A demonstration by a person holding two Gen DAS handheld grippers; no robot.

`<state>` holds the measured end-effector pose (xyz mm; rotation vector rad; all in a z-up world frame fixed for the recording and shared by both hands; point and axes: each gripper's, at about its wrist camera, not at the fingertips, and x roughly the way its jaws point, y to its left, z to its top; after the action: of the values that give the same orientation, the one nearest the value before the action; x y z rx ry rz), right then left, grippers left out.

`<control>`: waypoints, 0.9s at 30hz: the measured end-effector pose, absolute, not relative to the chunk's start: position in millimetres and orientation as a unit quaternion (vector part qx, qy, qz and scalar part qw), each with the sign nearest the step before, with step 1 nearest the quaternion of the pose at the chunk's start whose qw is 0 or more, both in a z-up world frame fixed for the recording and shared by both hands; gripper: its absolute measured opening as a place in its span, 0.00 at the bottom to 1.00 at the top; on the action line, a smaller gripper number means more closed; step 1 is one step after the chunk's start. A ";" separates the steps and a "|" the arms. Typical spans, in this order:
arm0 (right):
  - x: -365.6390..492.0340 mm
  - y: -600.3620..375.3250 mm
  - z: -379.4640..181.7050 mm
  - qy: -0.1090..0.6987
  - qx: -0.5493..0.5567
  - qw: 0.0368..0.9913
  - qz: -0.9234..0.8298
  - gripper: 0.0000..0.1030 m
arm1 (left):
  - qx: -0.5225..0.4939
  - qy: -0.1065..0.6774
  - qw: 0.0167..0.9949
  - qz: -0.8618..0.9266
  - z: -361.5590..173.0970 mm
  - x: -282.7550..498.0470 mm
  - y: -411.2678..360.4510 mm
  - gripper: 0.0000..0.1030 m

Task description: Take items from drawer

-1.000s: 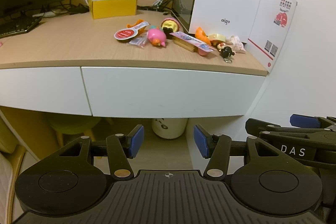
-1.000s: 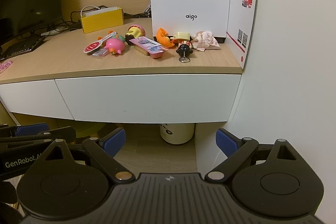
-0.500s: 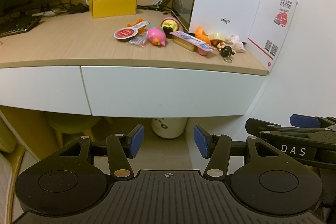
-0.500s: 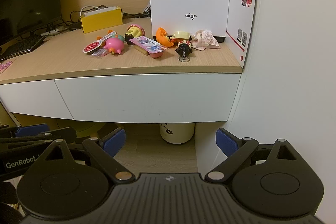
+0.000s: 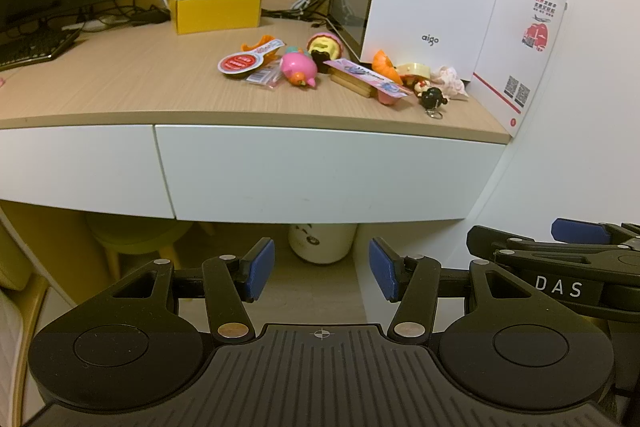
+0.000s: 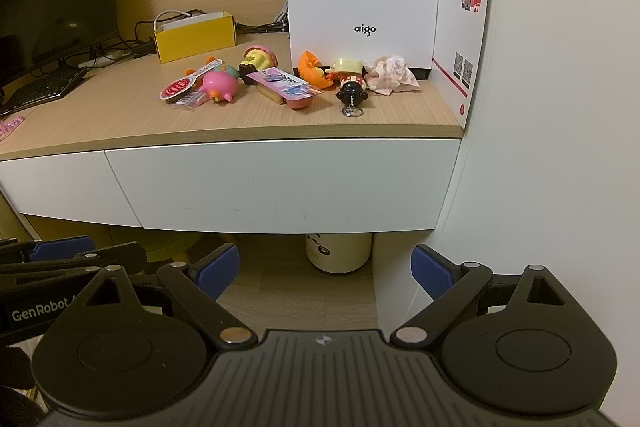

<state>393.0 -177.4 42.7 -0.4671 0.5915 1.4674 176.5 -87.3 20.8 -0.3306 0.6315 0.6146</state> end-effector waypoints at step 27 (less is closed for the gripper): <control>388.8 -177.9 42.5 0.263 -0.207 0.679 0.654 0.91 | -0.163 0.302 0.889 0.304 21.6 174.0 -85.8 0.55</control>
<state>388.8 -177.9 42.5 -0.4642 0.5903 1.4685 174.0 -85.8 21.6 -0.3397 0.6270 0.6316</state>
